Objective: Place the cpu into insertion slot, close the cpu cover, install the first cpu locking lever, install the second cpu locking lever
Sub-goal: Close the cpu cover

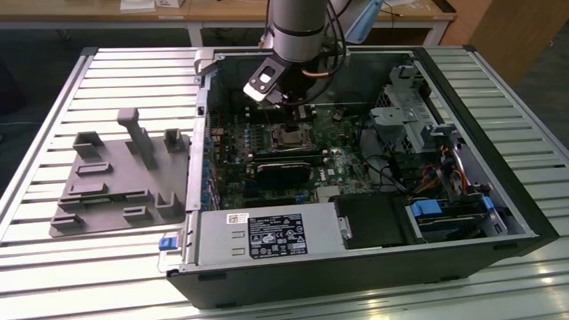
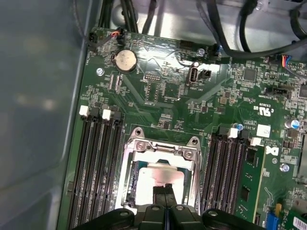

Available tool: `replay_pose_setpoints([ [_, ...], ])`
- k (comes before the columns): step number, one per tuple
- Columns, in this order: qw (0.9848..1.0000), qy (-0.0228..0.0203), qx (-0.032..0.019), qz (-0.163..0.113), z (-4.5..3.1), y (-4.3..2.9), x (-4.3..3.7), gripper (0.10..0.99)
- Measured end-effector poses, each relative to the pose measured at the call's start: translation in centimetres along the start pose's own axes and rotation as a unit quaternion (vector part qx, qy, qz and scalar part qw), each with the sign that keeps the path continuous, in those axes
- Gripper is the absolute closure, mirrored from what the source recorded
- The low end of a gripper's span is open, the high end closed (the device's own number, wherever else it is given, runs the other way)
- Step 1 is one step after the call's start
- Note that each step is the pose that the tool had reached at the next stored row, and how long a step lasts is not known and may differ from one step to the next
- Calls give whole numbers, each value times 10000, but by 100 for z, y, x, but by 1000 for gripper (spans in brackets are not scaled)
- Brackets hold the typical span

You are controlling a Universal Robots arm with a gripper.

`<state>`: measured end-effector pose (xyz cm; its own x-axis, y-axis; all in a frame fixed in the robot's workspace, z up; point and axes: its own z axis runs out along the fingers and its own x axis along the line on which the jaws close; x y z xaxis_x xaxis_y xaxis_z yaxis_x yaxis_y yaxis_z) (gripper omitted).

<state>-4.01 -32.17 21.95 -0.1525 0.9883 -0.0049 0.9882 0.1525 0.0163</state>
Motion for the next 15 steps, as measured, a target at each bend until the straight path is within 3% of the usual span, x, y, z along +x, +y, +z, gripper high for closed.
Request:
replay_pose_setpoints([
  [15, 9979, -21, 1, -644, 1, 0, 0, 980],
])
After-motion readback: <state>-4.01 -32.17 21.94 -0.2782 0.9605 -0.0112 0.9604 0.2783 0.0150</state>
